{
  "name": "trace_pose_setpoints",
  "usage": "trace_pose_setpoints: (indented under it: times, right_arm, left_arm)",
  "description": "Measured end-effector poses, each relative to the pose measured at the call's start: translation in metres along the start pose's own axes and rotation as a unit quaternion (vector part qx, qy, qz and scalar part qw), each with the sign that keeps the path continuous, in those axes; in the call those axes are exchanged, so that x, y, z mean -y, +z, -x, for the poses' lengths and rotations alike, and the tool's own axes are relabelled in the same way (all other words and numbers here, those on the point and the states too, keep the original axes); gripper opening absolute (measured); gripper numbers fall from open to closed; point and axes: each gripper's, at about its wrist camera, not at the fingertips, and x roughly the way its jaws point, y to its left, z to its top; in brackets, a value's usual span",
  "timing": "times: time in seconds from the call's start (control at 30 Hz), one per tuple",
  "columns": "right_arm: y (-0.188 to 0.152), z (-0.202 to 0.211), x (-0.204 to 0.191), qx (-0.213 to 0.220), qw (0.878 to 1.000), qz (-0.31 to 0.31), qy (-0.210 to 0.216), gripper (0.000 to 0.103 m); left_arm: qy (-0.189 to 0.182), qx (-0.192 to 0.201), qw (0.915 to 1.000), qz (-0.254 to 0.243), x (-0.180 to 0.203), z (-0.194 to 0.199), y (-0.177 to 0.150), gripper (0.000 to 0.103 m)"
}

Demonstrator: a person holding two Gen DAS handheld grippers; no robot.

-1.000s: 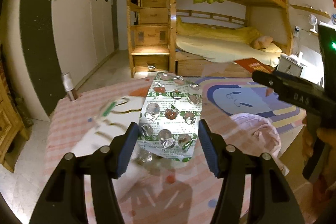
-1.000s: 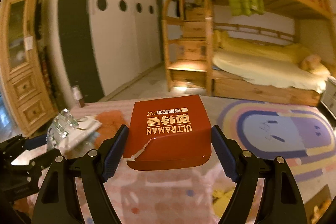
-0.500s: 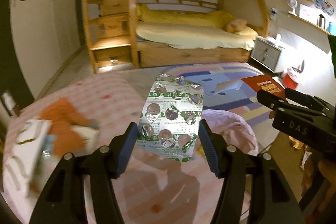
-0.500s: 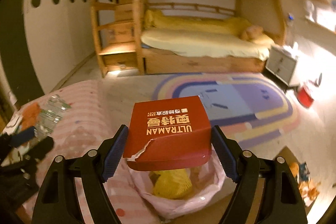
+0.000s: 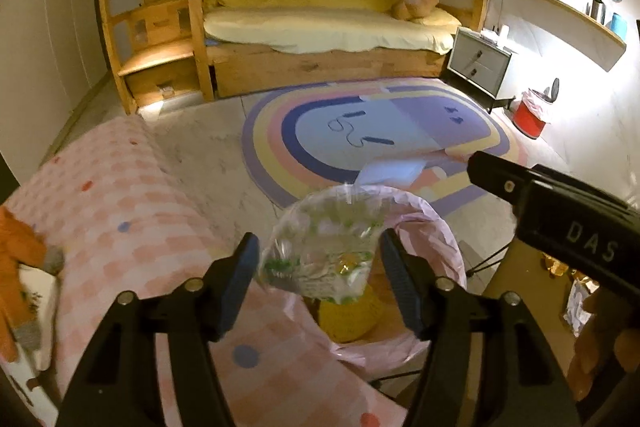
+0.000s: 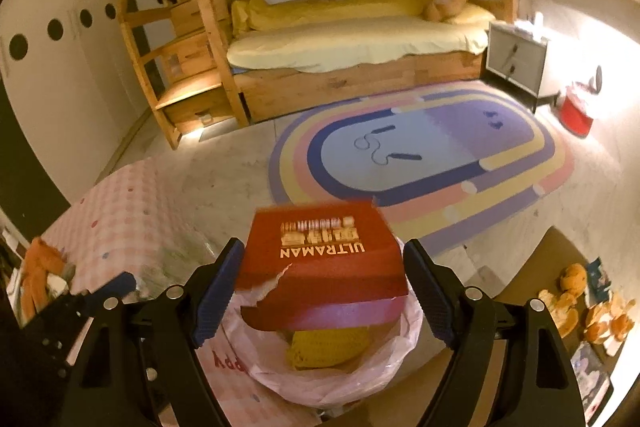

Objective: Collect trash
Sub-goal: 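Carry the red box and blister pack to the bin and release both, then move both tools back over the table toward the white paper bag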

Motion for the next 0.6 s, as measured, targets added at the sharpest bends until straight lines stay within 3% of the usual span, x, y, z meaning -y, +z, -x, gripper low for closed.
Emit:
trace_pose_setpoints:
  times: [0.03,0.07,0.33,0.6]
  right_arm:
    - [0.001,-0.004,0.003,-0.005,1.000,-0.006,0.005,0.082]
    - [0.001,-0.004,0.004,-0.006,1.000,-0.010,0.005,0.082]
    - [0.003,0.009,0.010,0.019,0.999,-0.034,0.018,0.084]
    - [0.000,0.031,-0.012,0.052,0.998,-0.009,0.044,0.084]
  left_arm:
    - [0.001,-0.002,1.0000,0.002,0.000,-0.001,0.000,0.078]
    - [0.001,-0.003,1.0000,0.004,0.000,-0.002,0.000,0.079]
    - [0.021,0.007,0.9996,0.018,-0.016,0.014,-0.001,0.079]
    - [0.056,0.029,0.9972,0.039,-0.043,0.054,-0.011,0.079]
